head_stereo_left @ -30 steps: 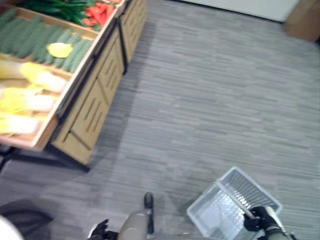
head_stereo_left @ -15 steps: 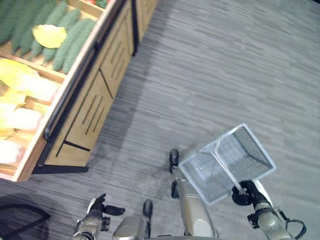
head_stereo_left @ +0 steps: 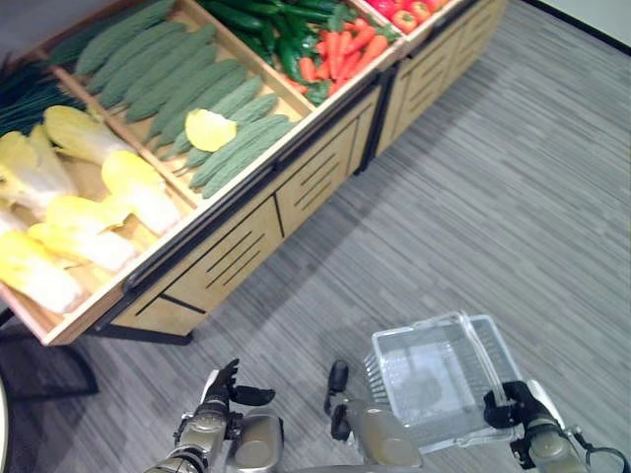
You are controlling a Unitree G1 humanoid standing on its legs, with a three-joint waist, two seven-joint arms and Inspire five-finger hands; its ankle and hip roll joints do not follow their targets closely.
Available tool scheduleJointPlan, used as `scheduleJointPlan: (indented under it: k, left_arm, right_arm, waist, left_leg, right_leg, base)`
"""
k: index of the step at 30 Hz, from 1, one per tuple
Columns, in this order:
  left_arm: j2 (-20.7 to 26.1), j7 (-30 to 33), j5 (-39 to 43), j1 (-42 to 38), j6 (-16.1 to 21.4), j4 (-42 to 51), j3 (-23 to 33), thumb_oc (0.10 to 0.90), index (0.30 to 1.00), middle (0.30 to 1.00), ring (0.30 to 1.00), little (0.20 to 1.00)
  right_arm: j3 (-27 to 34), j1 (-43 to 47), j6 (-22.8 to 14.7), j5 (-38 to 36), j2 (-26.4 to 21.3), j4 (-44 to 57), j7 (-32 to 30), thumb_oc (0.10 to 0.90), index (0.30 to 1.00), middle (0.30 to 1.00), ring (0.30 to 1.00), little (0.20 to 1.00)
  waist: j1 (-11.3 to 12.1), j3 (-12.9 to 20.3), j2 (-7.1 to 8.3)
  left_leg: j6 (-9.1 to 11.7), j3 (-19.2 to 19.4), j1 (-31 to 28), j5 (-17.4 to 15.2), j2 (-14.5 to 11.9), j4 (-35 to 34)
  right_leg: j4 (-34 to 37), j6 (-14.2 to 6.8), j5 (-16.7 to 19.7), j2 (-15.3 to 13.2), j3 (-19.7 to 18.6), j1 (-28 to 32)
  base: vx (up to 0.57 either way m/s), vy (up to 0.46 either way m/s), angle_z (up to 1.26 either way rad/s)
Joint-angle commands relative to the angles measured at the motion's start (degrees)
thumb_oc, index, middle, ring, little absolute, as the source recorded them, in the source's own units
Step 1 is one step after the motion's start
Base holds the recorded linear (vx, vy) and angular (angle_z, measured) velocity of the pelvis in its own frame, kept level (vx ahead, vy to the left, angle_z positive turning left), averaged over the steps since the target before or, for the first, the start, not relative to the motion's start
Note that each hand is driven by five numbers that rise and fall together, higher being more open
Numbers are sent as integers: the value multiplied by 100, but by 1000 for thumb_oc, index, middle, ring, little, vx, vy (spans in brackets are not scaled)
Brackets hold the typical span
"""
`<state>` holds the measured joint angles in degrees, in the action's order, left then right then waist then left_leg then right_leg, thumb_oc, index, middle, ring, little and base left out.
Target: Get the vegetables into the basket
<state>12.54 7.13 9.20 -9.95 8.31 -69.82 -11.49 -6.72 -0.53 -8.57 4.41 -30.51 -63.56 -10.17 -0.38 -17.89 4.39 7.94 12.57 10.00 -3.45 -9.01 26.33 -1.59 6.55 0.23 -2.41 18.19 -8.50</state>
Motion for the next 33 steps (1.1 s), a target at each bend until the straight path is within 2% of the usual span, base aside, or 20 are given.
scheduleJointPlan:
  k: [1,3,4,5,7,8,9,10,19,21,22,23,24,25,27,28,30,31,32,33]
  left_arm:
    - [356,159,-85,278,3,-20,0,900,1000,1000,1000,1000]
    - [375,195,-133,288,-9,-81,22,900,1000,1000,1000,1000]
    - [373,197,-136,294,-5,-86,19,900,1000,1000,1000,1000]
    - [395,203,-108,305,-6,-129,45,900,1000,1000,1000,1000]
    - [408,204,-158,330,-9,-169,61,900,1000,1000,1000,1000]
    - [406,188,-187,346,-13,-167,60,900,1000,1000,1000,1000]
    - [455,194,-205,346,-7,-156,122,900,1000,1000,1000,1000]
    - [504,212,-91,342,17,-100,206,900,1000,1000,1000,1000]
    - [535,227,-40,461,42,-162,324,900,1000,1000,1000,1000]
    - [518,205,-49,510,42,-227,329,900,1000,1000,1000,1000]
    - [498,143,-6,618,41,-182,323,900,1000,1000,1000,1000]
    - [498,143,-6,619,40,-181,324,900,1000,1000,1000,1000]
    - [514,86,-38,632,40,-223,277,900,1000,1000,1000,1000]
    - [514,86,-39,632,40,-223,278,900,1000,1000,1000,1000]
    - [540,75,-109,601,43,-275,208,900,1000,1000,1000,1000]
    - [536,72,-97,601,47,-288,212,900,1000,1000,1000,1000]
    - [547,83,-60,579,48,-317,219,900,1000,1000,1000,1000]
    - [562,115,-64,534,65,-336,213,900,1000,1000,1000,1000]
    - [572,126,-57,509,67,-362,221,900,1000,1000,1000,1000]
    - [600,166,-47,426,85,-429,236,900,1000,1000,1000,1000]
  right_arm:
    - [460,-373,-127,-271,-424,24,-383,400,300,300,300,300]
    - [458,-420,-90,-253,-378,-68,-366,400,300,300,300,300]
    - [455,-424,-92,-253,-378,-74,-365,400,300,300,300,300]
    - [422,-378,-56,-235,-297,-207,-359,400,300,300,300,300]
    - [440,-337,-51,-215,-257,-289,-368,400,300,300,300,300]
    - [459,-355,-49,-196,-238,-291,-370,400,300,300,300,300]
    - [416,-325,-23,-122,-196,-330,-334,400,300,300,300,300]
    - [329,-232,-18,-101,-127,-383,-363,400,300,300,300,300]
    - [149,25,9,7,-53,-629,-399,400,300,300,300,300]
    - [98,110,11,43,-51,-681,-385,400,300,300,300,300]
    - [25,205,25,98,-62,-694,-378,400,300,300,300,300]
    - [24,206,25,98,-63,-695,-378,400,300,300,300,300]
    - [-11,277,2,96,-83,-704,-366,400,300,300,300,300]
    - [-12,279,1,96,-84,-706,-366,400,300,300,300,300]
    - [-79,330,-33,53,-84,-679,-349,400,300,300,300,300]
    - [-82,329,-45,41,-84,-678,-343,400,300,300,300,300]
    - [-125,333,-57,36,-64,-656,-354,400,300,300,300,300]
    - [-102,349,-76,-15,-74,-670,-370,400,300,300,300,300]
    - [-88,353,-84,-51,-70,-695,-383,400,300,300,300,300]
    - [0,346,-100,-192,-44,-792,-384,400,300,300,300,300]
  waist:
    - [-158,179,-112]
    - [-126,239,-201]
    - [-135,222,-189]
    - [-99,266,-191]
    - [-128,298,-180]
    - [-129,316,-168]
    - [-92,336,-140]
    - [-26,321,-83]
    - [187,369,88]
    - [235,389,115]
    - [304,392,49]
    - [307,394,52]
    - [223,360,-53]
    - [225,359,-52]
    - [108,339,-151]
    - [97,331,-163]
    - [66,302,-190]
    - [37,246,-166]
    - [-3,227,-150]
    - [-94,229,-119]
  left_leg:
    - [-110,932,284,798,-160,-1364]
    - [-46,1058,195,1087,-217,-1893]
    - [-27,1048,126,1108,-186,-1962]
    - [-110,841,19,929,-66,-1903]
    - [-208,837,-77,799,96,-2005]
    - [-244,848,-93,752,171,-1995]
    - [-393,927,-48,748,251,-2001]
    - [-454,884,1,672,350,-1962]
    - [-553,816,18,569,548,-2122]
    - [-607,812,-63,545,606,-2235]
    - [-699,794,-238,569,669,-2470]
    - [-702,799,-241,572,675,-2480]
    - [-762,655,-421,632,707,-2698]
    - [-763,658,-425,635,711,-2705]
    - [-760,452,-611,687,686,-2889]
    - [-750,405,-664,691,683,-2918]
    - [-697,306,-739,717,656,-2969]
    - [-638,113,-783,712,644,-2926]
    - [-611,2,-802,671,652,-2885]
    - [-558,-315,-814,504,686,-2690]
  right_leg:
    - [-516,-1235,-35,-545,-37,518]
    - [-488,-1296,-62,-557,86,648]
    - [-496,-1307,-89,-570,90,689]
    - [-615,-1357,-163,-685,141,781]
    - [-716,-1429,-101,-823,85,801]
    - [-723,-1472,-44,-889,71,820]
    - [-695,-1492,156,-997,78,777]
    - [-656,-1551,315,-1075,25,736]
    - [-369,-1772,782,-1182,35,740]
    - [-447,-1847,951,-1241,37,709]
    - [-1021,-1919,1203,-1388,53,538]
    - [-1031,-1922,1199,-1394,45,530]
    - [-1636,-1925,1368,-1345,-317,271]
    - [-1644,-1926,1364,-1348,-321,267]
    - [-1806,-1791,1236,-1032,-770,-86]
    - [-1767,-1767,1204,-999,-790,-177]
    - [-1606,-1729,1092,-964,-808,-291]
    - [-1264,-1753,1075,-1006,-885,-351]
    - [-974,-1768,1062,-967,-1065,-395]
    - [-496,-1808,1071,-926,-1667,-524]
  base:
    - [299,106,93]
    - [217,134,68]
    - [220,174,34]
    - [198,199,11]
    - [192,266,-12]
    - [117,289,-14]
    - [118,340,-8]
    - [72,258,-3]
    - [41,84,8]
    - [36,114,2]
    - [31,127,1]
    - [75,182,-1]
    - [55,84,2]
    - [88,104,19]
    - [87,12,51]
    - [121,-62,59]
    - [105,-103,51]
    - [121,-177,83]
    - [254,-327,91]
    - [240,-293,88]
